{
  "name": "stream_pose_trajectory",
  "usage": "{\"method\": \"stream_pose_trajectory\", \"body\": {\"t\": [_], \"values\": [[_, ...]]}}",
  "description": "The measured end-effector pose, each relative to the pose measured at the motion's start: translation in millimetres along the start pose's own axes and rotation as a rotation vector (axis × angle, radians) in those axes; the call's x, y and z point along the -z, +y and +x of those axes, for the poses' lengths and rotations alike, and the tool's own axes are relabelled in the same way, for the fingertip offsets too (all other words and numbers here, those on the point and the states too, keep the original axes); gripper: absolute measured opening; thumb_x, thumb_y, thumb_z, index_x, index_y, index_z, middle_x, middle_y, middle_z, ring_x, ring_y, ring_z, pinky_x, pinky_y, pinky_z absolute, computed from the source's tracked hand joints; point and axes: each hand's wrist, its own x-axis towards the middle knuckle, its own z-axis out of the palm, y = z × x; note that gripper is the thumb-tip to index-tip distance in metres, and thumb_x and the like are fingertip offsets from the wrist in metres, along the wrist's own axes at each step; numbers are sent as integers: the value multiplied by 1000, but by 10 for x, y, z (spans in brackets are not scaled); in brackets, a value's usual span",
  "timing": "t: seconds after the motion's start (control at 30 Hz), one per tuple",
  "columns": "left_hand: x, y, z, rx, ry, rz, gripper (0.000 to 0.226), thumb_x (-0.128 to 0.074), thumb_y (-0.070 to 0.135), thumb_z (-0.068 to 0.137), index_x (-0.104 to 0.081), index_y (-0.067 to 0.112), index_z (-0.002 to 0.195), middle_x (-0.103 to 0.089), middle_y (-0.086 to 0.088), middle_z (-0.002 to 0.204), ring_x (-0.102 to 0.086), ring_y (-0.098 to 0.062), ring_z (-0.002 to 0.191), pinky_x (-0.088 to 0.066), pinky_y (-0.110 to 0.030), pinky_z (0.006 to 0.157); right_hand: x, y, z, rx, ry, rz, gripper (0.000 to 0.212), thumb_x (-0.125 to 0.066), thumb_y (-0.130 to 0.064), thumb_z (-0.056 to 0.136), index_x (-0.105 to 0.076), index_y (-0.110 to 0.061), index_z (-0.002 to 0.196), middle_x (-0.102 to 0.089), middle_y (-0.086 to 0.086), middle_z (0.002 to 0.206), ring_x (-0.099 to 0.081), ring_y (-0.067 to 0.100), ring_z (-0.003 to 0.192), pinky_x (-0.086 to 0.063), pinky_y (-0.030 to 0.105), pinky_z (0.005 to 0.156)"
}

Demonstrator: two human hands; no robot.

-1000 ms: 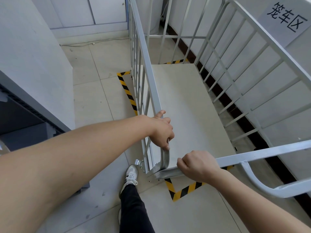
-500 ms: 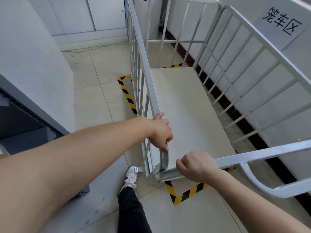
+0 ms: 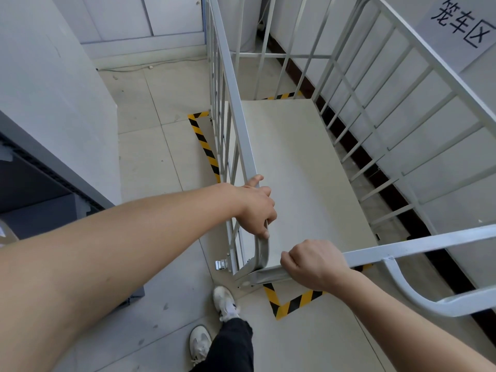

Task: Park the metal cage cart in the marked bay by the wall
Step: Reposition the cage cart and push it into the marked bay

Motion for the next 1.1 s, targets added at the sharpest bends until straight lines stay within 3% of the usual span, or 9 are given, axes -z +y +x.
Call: {"method": "stream_pose_trajectory", "body": {"t": [1.1], "values": [[-19,17,-18,-6,-1,50,43,-39,53,94,-60,24,117,-55,1,115,-30,-23,130,7,-56,115,-6,-36,-27,-24,23,-6,52,-29,-39,94,-35,-8,51,-38,6,50,-33,20,46,-27,30,46]]}}
